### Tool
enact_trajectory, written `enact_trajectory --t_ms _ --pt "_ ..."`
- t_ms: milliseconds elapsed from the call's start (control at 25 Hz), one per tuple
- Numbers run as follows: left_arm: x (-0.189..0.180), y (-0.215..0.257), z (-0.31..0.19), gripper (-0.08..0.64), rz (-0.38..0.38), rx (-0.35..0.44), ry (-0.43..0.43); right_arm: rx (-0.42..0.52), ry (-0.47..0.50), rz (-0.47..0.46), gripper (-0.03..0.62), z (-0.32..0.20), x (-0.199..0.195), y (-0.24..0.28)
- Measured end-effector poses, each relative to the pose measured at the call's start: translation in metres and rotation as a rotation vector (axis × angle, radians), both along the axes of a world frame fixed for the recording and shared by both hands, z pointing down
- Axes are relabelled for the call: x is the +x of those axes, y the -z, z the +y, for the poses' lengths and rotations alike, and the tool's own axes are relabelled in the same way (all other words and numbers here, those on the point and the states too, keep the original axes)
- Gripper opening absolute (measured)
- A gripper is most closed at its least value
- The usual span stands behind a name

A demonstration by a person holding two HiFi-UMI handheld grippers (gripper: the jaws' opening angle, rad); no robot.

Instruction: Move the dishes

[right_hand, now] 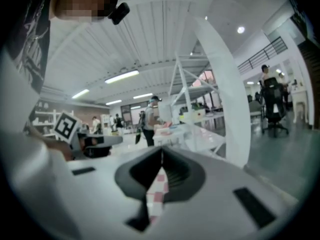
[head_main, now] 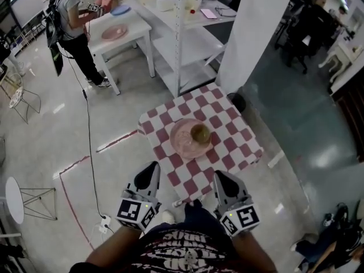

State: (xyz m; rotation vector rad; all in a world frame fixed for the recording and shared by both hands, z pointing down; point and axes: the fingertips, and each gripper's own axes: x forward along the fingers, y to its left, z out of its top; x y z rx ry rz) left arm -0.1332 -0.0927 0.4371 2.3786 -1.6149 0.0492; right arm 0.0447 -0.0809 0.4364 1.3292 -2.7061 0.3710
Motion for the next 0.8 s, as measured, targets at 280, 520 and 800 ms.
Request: enact_trajectory --t_ms 280,520,800 --pt "0.027 0.008 -0.054 0.031 -0.047 0.013 0.042 0.002 0.039 -0.037 0.034 -0.061 0.03 0.0" --pt "0.051 0.022 -0.081 0.031 -0.072 0.022 0.084 0.02 0.095 -0.069 0.034 -0.104 0.05 0.012" --pt "0.051 0.026 -0.084 0.031 -0.149 0.008 0.186 0.006 0.201 -0.118 0.034 -0.14 0.048 0.001"
